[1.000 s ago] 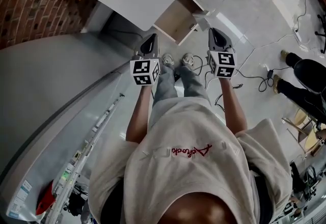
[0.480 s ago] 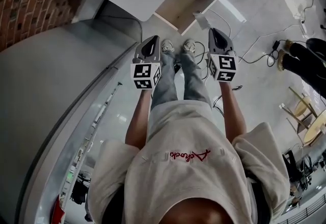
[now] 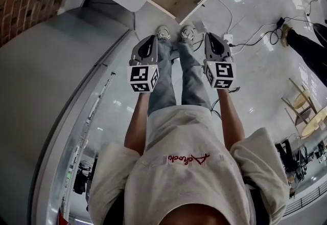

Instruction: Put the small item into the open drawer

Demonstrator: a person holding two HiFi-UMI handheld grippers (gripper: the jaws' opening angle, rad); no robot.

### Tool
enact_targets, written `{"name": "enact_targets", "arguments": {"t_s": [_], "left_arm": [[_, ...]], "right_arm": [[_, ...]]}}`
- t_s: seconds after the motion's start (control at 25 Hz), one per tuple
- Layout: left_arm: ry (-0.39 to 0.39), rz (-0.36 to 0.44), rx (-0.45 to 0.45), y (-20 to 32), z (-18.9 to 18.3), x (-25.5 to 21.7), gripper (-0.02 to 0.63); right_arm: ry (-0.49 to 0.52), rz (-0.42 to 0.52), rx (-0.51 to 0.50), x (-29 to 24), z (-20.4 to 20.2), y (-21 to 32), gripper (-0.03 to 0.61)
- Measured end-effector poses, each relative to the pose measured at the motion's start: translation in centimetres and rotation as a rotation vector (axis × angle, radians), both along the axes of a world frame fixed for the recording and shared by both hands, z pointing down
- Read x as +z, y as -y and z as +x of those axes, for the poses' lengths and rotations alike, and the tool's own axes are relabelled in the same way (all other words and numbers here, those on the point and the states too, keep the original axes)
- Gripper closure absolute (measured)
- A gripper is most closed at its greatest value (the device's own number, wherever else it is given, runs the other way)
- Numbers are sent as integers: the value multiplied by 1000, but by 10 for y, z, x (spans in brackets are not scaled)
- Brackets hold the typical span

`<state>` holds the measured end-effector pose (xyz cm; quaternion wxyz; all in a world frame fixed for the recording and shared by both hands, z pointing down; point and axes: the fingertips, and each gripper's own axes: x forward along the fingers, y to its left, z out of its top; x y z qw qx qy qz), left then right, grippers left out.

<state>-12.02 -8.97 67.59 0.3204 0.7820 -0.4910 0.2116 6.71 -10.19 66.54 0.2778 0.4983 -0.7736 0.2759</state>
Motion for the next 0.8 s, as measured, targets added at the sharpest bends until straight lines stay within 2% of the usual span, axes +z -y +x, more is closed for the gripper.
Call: {"name": "enact_targets", "arguments": {"t_s": [0.48, 0.8], "left_arm": [[-12, -105, -22, -50, 8, 60, 604], [-10, -109, -30, -49, 12, 76, 606]], "right_arm": [[16, -106, -25, 57, -3, -54, 566], [33, -108, -49, 65, -9, -57, 567]]}}
